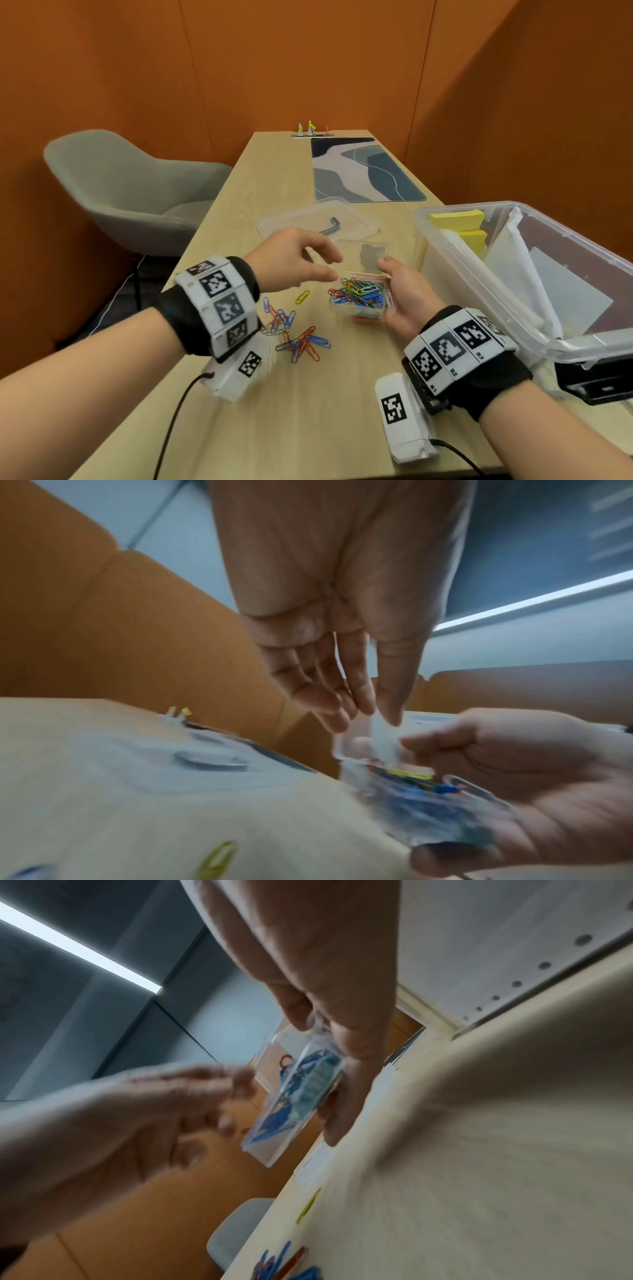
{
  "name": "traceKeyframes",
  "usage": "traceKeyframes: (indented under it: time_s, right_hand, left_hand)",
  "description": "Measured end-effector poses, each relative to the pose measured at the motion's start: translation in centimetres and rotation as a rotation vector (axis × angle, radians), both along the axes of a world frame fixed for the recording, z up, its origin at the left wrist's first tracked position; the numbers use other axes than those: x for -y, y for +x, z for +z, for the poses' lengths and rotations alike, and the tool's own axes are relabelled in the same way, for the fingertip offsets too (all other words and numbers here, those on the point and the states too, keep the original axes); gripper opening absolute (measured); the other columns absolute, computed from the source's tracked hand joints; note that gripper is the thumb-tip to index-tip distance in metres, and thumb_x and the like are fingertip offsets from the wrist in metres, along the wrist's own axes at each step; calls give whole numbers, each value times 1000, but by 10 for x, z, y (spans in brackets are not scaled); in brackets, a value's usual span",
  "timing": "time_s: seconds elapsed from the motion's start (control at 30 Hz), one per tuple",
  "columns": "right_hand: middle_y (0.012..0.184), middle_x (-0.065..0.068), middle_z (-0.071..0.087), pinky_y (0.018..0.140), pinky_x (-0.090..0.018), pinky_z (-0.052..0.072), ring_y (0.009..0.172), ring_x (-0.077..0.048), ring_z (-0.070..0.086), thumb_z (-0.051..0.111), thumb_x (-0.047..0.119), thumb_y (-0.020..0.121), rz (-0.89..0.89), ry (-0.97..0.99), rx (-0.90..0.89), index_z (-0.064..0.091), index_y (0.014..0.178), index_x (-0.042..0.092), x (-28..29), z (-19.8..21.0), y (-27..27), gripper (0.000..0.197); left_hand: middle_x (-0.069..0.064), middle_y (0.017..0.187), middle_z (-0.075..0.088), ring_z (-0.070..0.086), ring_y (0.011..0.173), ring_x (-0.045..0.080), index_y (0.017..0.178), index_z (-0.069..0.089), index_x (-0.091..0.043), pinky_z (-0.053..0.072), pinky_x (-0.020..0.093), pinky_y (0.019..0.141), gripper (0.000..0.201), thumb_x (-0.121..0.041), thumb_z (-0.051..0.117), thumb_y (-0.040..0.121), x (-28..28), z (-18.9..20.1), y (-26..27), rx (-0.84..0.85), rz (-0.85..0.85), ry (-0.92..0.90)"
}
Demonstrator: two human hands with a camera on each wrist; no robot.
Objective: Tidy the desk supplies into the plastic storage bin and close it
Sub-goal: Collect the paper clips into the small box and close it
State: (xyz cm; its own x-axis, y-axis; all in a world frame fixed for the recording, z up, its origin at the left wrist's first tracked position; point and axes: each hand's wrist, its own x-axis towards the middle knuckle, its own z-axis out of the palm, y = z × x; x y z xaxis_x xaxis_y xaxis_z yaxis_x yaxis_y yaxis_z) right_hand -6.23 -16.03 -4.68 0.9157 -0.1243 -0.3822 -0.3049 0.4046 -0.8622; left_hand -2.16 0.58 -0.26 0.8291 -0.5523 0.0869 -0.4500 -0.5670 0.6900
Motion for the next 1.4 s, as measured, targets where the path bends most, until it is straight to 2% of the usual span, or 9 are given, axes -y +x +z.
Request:
traceKeyframes:
  time_s: [0.17,0.27,0.53,0.7,0.8,0.93,1.03,1.13,1.4]
  right_hand:
    - [104,-20,56,92,-59,44,97,-39,59,30,20,100,-52,14,-8,50,83,18,1,-1,3,26]
    - [111,-22,57,93,-62,43,105,-43,60,30,21,100,-52,20,-32,48,84,19,-1,-3,4,25]
    - [115,-24,58,96,-60,41,113,-44,56,31,28,100,-58,66,-42,47,104,11,4,-3,5,23]
    - [119,-27,58,82,-49,49,94,-39,61,30,33,100,-52,121,-47,39,133,1,-5,-2,8,47]
    - [104,-22,62,60,-38,52,79,-30,63,31,32,100,-37,126,-61,46,128,-1,-4,0,6,47]
    - [119,-22,62,63,-37,52,87,-28,64,31,31,100,-22,104,-78,49,127,0,-4,4,4,45]
    - [122,-22,61,74,-39,53,94,-30,63,32,30,99,-46,114,-90,47,129,-1,-5,2,4,46]
    - [121,-20,61,68,-36,54,92,-29,63,32,29,99,-67,120,-100,48,127,-1,-7,1,4,44]
    - [72,-6,58,42,-18,51,55,-16,61,32,21,100,-111,199,-34,57,86,9,-11,7,1,31]
  left_hand:
    - [-13,139,42,39,128,6,135,44,-31,30,17,102,68,-45,72,75,-45,-32,15,-117,-81,447]
    - [-10,150,29,25,139,5,142,36,-24,15,13,109,76,-46,69,77,-41,-48,9,-104,-208,532]
    - [-7,101,65,58,92,5,103,70,-23,45,16,84,27,-31,73,77,-41,-47,-3,138,-226,352]
    - [-11,73,55,48,64,6,94,73,-19,37,6,62,28,-40,64,78,-7,-28,-24,459,-244,41]
    - [0,84,59,54,71,15,102,70,-21,39,24,57,28,-31,64,78,17,-25,-34,622,-307,152]
    - [8,98,60,58,88,25,104,68,-13,23,24,50,26,-22,62,80,34,-19,-35,787,-343,414]
    - [3,69,59,60,59,21,73,72,-17,17,16,40,13,-21,78,62,34,-19,-33,879,-385,493]
    - [-1,61,57,58,54,16,61,71,-21,25,15,36,10,-21,62,66,34,-27,-27,1019,-400,479]
    - [-6,58,58,56,53,12,59,71,-19,29,16,33,30,-21,44,74,30,-31,-24,1198,-458,399]
